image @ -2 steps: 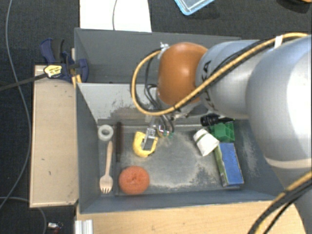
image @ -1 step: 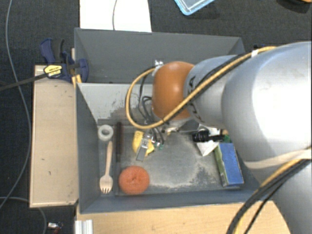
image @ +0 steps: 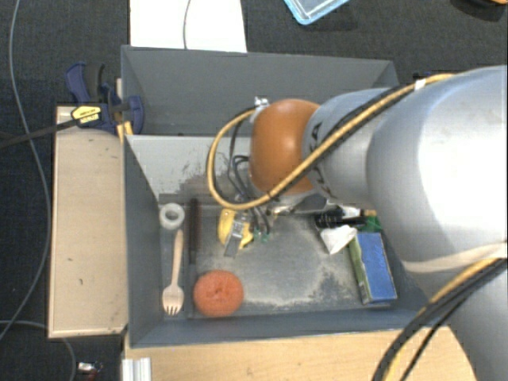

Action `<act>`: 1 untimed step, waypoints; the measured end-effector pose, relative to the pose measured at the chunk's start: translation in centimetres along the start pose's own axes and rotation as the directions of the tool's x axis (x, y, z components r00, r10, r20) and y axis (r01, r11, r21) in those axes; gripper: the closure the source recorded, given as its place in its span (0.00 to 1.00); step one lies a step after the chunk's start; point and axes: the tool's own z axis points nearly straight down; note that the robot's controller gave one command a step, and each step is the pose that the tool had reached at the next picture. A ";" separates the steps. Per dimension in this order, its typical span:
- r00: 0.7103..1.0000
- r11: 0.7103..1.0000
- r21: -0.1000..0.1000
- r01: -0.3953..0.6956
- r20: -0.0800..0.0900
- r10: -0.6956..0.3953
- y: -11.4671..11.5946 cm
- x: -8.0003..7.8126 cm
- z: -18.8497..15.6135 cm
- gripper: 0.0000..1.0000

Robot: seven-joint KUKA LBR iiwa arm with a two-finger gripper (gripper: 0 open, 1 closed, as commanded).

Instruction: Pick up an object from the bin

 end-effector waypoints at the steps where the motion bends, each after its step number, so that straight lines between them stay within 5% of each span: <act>1: 1.000 1.000 0.000 0.000 0.000 0.000 0.0 0.0 0.0 1.00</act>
Offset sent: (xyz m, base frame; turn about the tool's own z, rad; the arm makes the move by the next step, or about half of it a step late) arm 0.0001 0.0001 0.0336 0.0003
